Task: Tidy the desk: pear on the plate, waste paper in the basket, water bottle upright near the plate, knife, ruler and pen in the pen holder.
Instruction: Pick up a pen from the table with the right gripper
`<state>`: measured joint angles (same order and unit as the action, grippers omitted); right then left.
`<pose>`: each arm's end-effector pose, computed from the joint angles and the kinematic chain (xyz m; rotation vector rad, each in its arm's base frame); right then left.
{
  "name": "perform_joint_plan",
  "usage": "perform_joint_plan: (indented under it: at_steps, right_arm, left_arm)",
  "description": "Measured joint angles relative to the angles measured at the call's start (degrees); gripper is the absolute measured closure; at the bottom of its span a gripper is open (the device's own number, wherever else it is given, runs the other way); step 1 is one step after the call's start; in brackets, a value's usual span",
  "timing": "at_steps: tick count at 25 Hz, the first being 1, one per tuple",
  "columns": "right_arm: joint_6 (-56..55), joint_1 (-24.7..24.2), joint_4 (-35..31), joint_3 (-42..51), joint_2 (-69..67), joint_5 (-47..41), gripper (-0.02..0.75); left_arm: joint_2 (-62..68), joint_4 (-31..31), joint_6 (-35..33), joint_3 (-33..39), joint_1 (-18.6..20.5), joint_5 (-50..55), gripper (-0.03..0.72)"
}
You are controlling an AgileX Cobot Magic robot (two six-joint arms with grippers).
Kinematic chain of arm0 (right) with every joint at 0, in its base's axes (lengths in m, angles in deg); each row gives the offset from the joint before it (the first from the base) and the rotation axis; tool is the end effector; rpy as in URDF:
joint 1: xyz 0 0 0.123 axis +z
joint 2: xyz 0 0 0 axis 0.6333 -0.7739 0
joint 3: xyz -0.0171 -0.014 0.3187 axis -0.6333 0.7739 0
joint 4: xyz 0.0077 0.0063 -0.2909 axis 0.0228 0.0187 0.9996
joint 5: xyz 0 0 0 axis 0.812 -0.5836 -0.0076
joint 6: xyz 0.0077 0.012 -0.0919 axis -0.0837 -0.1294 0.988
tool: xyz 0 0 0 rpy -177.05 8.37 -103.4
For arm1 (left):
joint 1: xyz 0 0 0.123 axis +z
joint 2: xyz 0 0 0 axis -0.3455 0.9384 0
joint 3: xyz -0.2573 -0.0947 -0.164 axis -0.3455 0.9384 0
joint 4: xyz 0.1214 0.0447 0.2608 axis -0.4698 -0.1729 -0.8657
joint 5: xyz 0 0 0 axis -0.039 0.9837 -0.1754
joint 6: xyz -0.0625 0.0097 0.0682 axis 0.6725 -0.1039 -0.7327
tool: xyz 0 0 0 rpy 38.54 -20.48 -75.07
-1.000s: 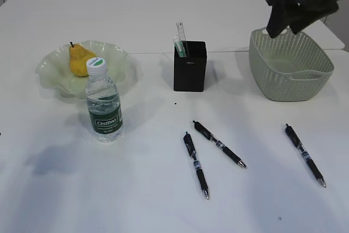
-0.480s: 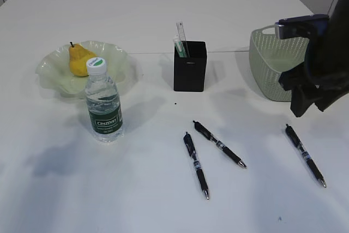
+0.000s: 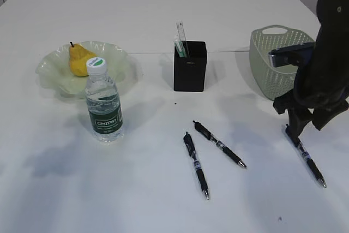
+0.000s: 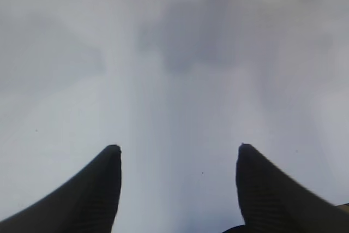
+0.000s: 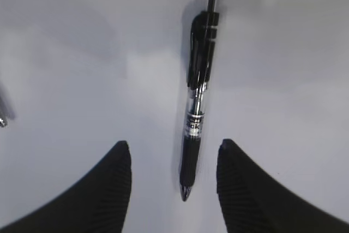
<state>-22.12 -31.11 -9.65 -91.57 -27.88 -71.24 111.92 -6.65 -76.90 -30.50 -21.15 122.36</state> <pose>0.3938 0.0490 0.2024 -0.2916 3.0978 -0.1250 0.2542 -0.0217 0.2624 -0.0773 2.8353 -0.2949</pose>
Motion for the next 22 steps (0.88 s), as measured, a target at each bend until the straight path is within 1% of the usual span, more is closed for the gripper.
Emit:
perform_joint_plan:
  at_steps: [7, 9, 16, 22]
  right_arm:
    - [-0.4, -4.5, -2.2, 0.0, -3.8, 1.9, 0.36]
    - [-0.4, -5.2, -2.5, 0.0, -4.2, 2.9, 0.36]
    - [-0.5, -5.1, -3.1, 0.0, -4.6, 5.7, 0.36]
    - [-0.5, -5.1, -3.1, 0.0, -7.7, 6.3, 0.36]
  left_arm:
    - [0.0, 0.0, 0.0, 0.0, 0.0, 1.2, 0.221]
    - [0.0, 0.0, 0.0, 0.0, 0.0, 1.2, 0.221]
    - [0.0, 0.0, 0.0, 0.0, 0.0, 0.8, 0.221]
    - [0.0, 0.0, 0.0, 0.0, 0.0, 0.6, 0.221]
